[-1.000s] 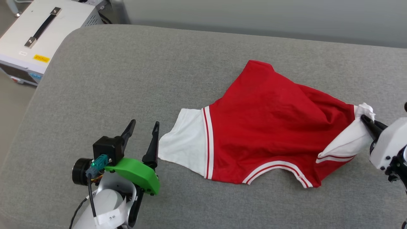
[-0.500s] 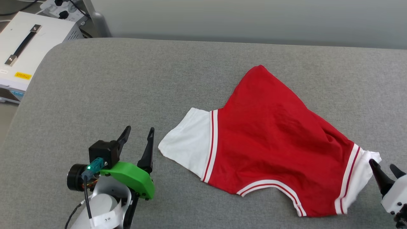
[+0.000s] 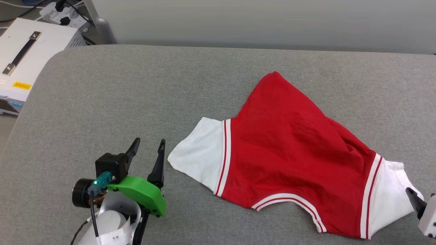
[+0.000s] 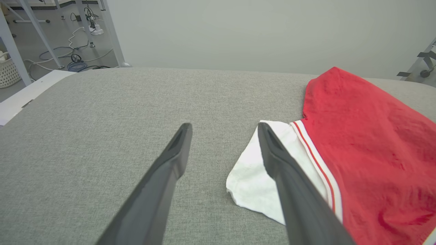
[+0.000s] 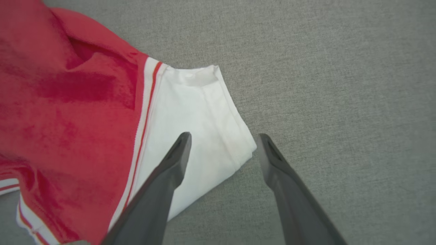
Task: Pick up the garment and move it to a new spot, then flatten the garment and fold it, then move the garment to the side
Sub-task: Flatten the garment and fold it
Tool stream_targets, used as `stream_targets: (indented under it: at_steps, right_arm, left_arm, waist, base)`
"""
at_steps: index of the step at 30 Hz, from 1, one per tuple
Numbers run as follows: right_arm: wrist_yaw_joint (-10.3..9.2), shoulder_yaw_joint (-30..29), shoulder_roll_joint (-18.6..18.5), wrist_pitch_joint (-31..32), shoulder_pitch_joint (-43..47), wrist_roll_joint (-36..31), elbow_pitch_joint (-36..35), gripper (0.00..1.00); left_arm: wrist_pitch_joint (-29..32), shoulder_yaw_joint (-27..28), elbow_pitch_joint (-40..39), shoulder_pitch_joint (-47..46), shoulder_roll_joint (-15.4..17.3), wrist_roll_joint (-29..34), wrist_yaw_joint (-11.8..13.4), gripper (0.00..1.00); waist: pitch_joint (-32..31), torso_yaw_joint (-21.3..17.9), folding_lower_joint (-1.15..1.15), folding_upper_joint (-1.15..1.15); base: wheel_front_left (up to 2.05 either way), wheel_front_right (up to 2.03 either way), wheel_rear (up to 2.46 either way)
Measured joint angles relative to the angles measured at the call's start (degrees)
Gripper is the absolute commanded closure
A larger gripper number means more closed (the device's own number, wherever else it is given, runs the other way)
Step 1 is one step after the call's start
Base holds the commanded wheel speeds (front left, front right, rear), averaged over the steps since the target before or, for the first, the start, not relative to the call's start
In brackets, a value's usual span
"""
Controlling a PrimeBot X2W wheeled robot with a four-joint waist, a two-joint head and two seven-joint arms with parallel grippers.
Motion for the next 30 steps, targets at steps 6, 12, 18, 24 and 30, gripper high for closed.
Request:
stream_targets:
  at_steps: [6, 12, 18, 24, 30]
  right_arm:
    - [0.0, 0.13, -1.79, 10.51, -1.93, -4.47, -1.34, 0.0]
    - [0.0, 0.31, -2.65, 14.49, -3.56, -5.59, 1.86, 0.0]
    - [0.01, 1.08, -4.1, 13.76, -4.75, -5.57, 6.36, 1.0]
    - [0.01, 0.26, -6.68, 8.62, -8.28, -6.25, 10.27, 1.0]
    - [0.01, -0.38, -9.72, 5.27, -11.99, -9.15, 14.13, 1.0]
  left_arm:
    - [0.0, -0.23, -0.13, -0.05, 0.0, -0.13, -0.03, 0.0]
    - [-0.01, -0.4, -0.14, -0.53, 0.01, -0.14, -0.08, 0.0]
    - [-0.01, -0.52, -0.2, -1.21, 0.07, -0.14, -0.09, 0.0]
    - [-0.05, -0.66, -0.09, -1.7, 0.1, -0.3, -0.09, 0.0]
    - [-0.12, -1.09, 0.49, -1.8, 0.05, -0.64, -0.09, 0.0]
  waist:
    - [1.1, 0.95, 0.0, 0.0]
    - [2.76, 2.29, 0.0, 0.0]
    - [4.5, 3.74, 0.0, 0.0]
    - [5.54, 5.18, 0.0, 0.0]
    - [5.04, 5.97, 0.0, 0.0]
  base:
    - [0.0, 0.0, 0.0]
    - [0.0, 0.0, 0.0]
    - [0.0, 0.0, 0.0]
    - [0.0, 0.0, 0.0]
    - [0.0, 0.0, 0.0]
